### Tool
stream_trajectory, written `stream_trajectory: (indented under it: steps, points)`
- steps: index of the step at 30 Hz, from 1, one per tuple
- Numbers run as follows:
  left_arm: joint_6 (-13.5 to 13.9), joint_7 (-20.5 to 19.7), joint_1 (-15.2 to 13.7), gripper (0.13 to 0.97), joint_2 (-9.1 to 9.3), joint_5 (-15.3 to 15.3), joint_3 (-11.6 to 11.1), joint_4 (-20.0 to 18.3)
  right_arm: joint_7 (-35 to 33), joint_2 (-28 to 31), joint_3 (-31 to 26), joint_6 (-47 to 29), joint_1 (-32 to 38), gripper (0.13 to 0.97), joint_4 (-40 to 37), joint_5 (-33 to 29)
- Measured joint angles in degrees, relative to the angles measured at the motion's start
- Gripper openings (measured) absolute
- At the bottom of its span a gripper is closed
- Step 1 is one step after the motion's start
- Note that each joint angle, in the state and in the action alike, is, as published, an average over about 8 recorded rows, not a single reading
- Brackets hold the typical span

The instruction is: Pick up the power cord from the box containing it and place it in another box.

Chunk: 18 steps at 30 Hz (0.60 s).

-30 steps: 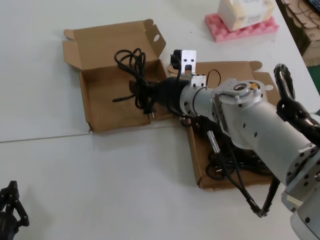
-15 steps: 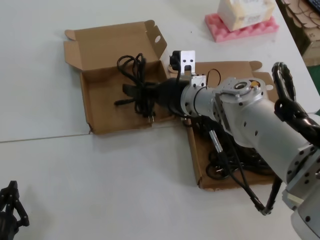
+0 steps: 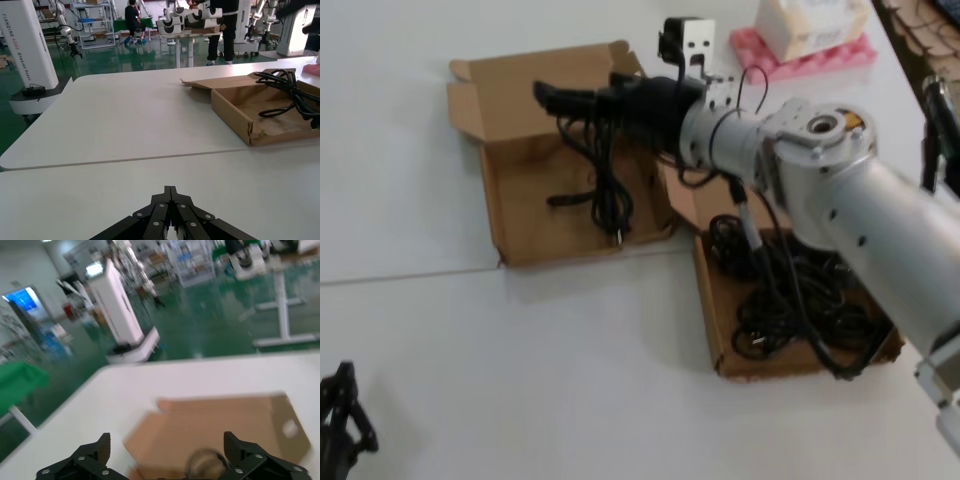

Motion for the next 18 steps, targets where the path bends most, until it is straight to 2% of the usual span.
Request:
stream_trajectory:
  steps: [4, 10, 13, 18]
  points:
    - [0.00, 0.00, 0.00, 0.163, 0.00, 0.00, 0.00, 0.00, 0.00, 1.73, 6.30, -1.16, -3.30, 0.750, 10.05, -3.96]
    - [0.00, 0.00, 0.00, 0.168, 0.00, 0.00, 0.00, 0.00, 0.00, 2.45, 15.21, -2.77, -10.02, 0.852, 24.41, -9.00]
    - [0.00, 0.00, 0.00, 0.172, 0.00, 0.00, 0.00, 0.00, 0.00, 2.55, 17.06, -2.62, -12.35, 0.886, 27.71, -9.88]
    - [0.00, 0.00, 0.00, 0.194, 0.00, 0.00, 0.00, 0.00, 0.00, 2.99, 17.79, -1.62, -15.05, 0.930, 28.93, -9.68]
